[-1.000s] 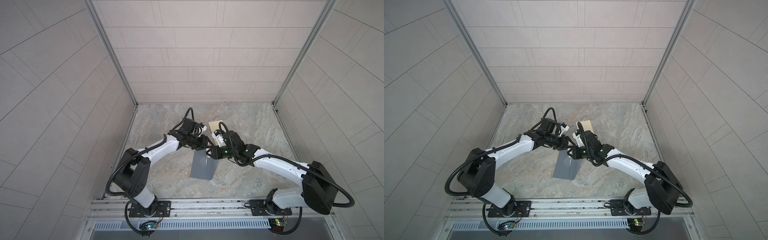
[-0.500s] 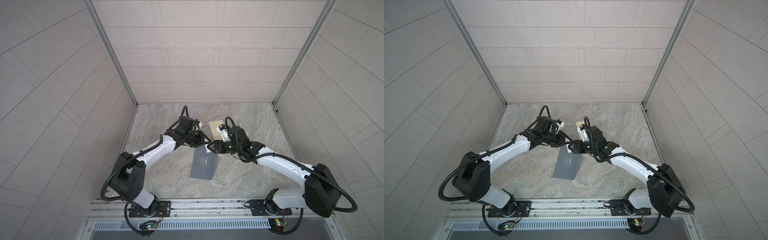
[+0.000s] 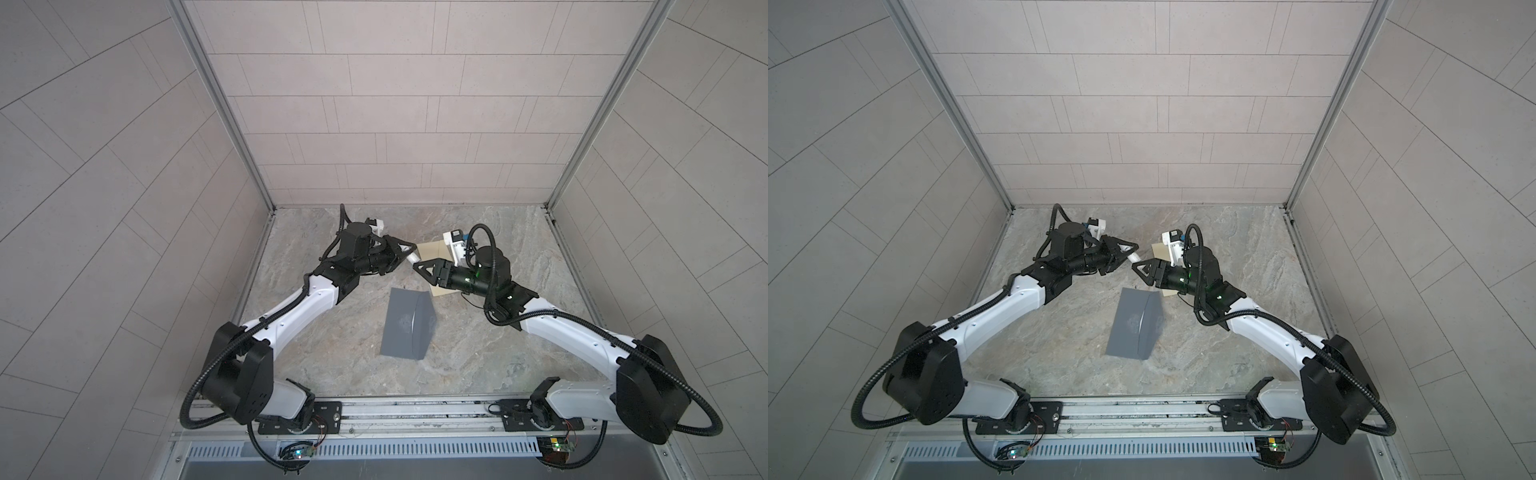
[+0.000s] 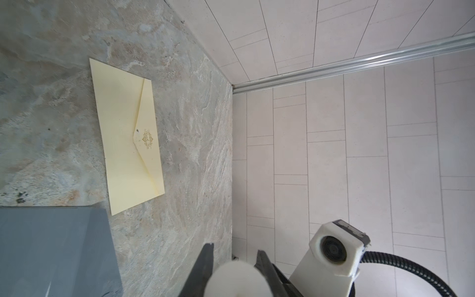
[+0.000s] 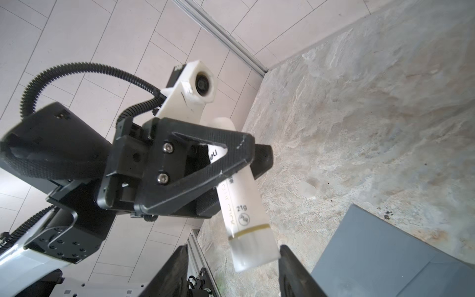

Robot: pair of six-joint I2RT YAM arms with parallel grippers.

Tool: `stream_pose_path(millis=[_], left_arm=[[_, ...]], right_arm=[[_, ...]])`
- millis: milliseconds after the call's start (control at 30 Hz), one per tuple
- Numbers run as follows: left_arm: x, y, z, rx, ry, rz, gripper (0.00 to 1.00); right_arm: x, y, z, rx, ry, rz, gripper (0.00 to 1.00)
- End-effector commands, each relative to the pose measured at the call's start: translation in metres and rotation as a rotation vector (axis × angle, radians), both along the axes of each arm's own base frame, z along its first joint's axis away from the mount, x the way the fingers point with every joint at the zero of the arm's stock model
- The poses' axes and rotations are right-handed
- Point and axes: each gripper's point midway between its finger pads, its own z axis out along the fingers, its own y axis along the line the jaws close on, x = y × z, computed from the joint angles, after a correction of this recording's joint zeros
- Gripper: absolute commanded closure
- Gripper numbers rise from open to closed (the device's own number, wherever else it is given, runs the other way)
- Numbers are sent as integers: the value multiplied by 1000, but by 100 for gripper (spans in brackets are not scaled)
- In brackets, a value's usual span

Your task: Place the letter into the envelope and seal it

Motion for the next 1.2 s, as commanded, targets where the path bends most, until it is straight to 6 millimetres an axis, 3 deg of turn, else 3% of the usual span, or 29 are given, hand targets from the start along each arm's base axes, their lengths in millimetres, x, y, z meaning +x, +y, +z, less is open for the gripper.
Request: stream_pose_path(millis=[0,700,867,933,967,1100,1167], left_arm=[[4,-2,20,-92,-17,23,100],[-3,-4,5,-92,25,9,100],[-7,-5,-6,-80,47,5,100],[-8,-4,-10,-76,54,4,100],[-9,-3,-12,-68,56,7,98],[-9,19,-25,32,55,49,54],[-11,41,-37,113,78,84,41]], right_arm=[[8,5,22,56,-42,-1,45],[29,2,36,84,-81,-80,61],[36,0,42,69,-103,-111,73],[39,-2,40,36,-100,-127,82],[40,-4,38,14,-96,-135,86],[38,-15,10,-167,-25,-161,95],[33,-23,-12,-303,34,-159,98]])
